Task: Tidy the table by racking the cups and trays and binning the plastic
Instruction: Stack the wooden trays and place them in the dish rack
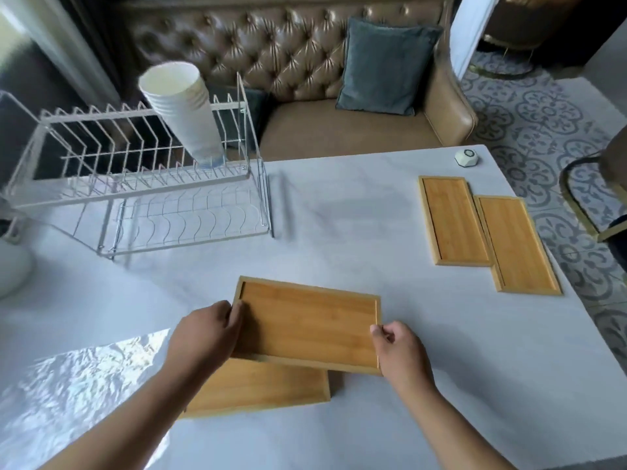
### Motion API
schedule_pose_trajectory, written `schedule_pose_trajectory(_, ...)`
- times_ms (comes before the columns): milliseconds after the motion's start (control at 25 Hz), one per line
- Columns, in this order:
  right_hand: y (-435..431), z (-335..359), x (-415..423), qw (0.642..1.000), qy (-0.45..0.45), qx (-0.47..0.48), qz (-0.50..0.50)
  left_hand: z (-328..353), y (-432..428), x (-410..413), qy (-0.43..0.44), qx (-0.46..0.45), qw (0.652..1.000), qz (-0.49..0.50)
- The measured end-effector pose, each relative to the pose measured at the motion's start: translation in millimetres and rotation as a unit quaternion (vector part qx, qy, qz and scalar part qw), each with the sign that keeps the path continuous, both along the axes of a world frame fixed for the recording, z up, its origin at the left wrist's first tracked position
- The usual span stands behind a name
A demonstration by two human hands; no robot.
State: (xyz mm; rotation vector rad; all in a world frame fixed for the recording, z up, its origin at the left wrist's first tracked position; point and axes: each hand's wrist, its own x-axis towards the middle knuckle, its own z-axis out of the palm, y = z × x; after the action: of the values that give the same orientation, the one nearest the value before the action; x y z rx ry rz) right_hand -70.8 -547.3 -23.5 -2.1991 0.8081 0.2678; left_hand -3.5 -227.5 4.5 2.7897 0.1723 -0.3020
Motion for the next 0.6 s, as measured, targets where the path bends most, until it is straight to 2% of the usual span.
schedule_pose_trajectory(120,36,-1,-22,0.996,0.018,-0.042,0.074,-9,45,-54,0.028,0.024,0.999,0.006)
schedule_pose_trajectory(280,70,-1,-51,0.989,0.034,-0.073,0.122,-26,80,-104,0.04,0.05,0.998,-0.003)
schedule_pose_trajectory(600,99,8,-33,0.979,0.009,-0.117,0.168,-42,97,-94,0.03,0.055,0.998,-0.006)
